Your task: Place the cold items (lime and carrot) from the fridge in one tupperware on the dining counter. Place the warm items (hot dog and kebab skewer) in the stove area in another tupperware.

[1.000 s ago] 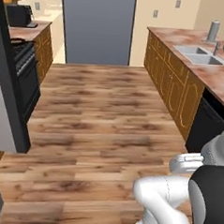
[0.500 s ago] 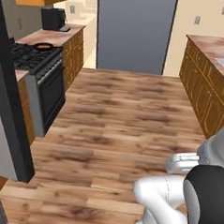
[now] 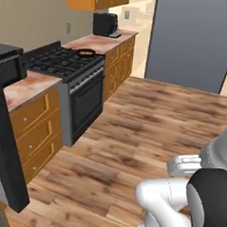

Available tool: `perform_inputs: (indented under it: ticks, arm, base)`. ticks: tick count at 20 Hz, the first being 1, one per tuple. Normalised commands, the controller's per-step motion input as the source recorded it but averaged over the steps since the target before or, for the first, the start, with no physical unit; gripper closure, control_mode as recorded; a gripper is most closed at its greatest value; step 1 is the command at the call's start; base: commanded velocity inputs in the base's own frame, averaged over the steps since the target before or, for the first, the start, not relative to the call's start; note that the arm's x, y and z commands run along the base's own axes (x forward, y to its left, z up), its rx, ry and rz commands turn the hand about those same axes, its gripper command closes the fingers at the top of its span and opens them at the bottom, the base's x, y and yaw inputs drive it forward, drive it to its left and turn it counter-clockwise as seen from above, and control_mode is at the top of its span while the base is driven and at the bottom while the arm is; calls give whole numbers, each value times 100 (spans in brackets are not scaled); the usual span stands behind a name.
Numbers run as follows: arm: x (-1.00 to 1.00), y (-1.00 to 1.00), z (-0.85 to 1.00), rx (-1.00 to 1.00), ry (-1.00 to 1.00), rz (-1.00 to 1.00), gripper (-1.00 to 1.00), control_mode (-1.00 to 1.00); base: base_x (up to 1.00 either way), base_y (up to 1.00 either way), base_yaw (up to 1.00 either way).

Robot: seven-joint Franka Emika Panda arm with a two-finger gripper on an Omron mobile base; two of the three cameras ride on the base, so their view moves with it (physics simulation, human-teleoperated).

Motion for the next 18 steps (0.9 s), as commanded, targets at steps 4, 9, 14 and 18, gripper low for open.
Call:
perform_inputs:
  ticks: [4,9,14,18]
  arm:
    - [0,0,0,0,0,0,-100,100]
    - [0,0,0,0,0,0,-100,100]
    - [0,0,0,0,0,0,-100,100]
    - [0,0,0,0,0,0,-100,100]
  base:
    - [95,-54,46]
    - [93,-46,50]
    - [95,-19,68]
    - [88,-61,53]
